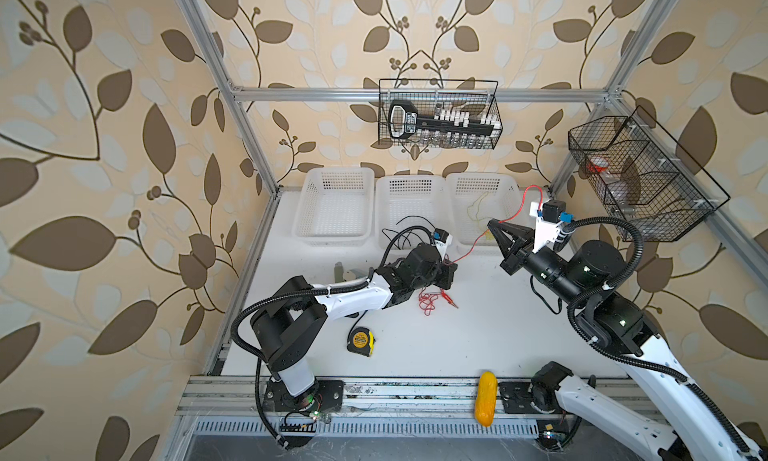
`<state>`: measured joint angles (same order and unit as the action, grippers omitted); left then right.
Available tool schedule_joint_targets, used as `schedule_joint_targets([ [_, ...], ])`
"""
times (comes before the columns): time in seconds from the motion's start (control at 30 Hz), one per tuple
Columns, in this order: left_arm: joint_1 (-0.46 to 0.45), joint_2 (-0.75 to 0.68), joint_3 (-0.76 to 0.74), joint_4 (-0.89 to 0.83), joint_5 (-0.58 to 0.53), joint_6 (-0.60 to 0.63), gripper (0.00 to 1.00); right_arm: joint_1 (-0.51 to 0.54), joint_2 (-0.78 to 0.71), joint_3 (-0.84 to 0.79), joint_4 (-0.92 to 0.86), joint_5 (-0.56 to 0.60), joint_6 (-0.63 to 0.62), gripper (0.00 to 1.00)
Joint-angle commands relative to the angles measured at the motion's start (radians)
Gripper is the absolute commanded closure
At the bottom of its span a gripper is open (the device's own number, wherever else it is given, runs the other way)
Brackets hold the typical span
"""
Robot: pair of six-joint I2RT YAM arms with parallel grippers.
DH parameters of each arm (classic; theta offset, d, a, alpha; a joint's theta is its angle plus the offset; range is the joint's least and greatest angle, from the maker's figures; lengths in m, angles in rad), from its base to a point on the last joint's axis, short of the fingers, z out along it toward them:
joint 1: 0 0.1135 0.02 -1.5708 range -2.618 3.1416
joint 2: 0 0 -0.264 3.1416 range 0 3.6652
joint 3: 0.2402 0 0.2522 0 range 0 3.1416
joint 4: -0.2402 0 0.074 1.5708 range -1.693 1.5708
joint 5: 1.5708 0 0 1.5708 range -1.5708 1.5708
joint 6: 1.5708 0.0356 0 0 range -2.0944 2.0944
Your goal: Untangle the cables
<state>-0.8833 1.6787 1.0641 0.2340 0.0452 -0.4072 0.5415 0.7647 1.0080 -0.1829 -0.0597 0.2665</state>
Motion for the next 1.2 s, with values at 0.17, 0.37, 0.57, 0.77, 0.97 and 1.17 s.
schedule_joint_targets([
  [0.17, -0.002, -0.018, 0.087, -0.075, -0.094, 0.112, 1.00, 0.005, -0.004, -0.087, -0.025, 0.034, 0.030, 1.00],
  [0.37, -0.003, -0.030, 0.103, -0.058, -0.091, 0.164, 1.00, 0.005, -0.013, -0.169, -0.024, 0.035, 0.070, 1.00],
  [0.57, -0.002, -0.042, 0.125, -0.039, -0.087, 0.206, 1.00, 0.006, -0.024, -0.243, -0.014, 0.010, 0.110, 1.00],
  [0.77, -0.002, -0.091, 0.100, -0.036, -0.090, 0.216, 1.00, 0.008, -0.032, -0.294, -0.028, 0.047, 0.129, 1.00],
  [0.97, -0.002, -0.138, 0.061, 0.053, -0.001, 0.171, 1.00, 0.009, -0.066, -0.336, -0.005, 0.084, 0.152, 1.00],
  [1.17, -0.002, -0.121, 0.058, 0.104, 0.127, 0.115, 1.00, 0.011, -0.061, -0.342, 0.000, 0.073, 0.155, 1.00],
])
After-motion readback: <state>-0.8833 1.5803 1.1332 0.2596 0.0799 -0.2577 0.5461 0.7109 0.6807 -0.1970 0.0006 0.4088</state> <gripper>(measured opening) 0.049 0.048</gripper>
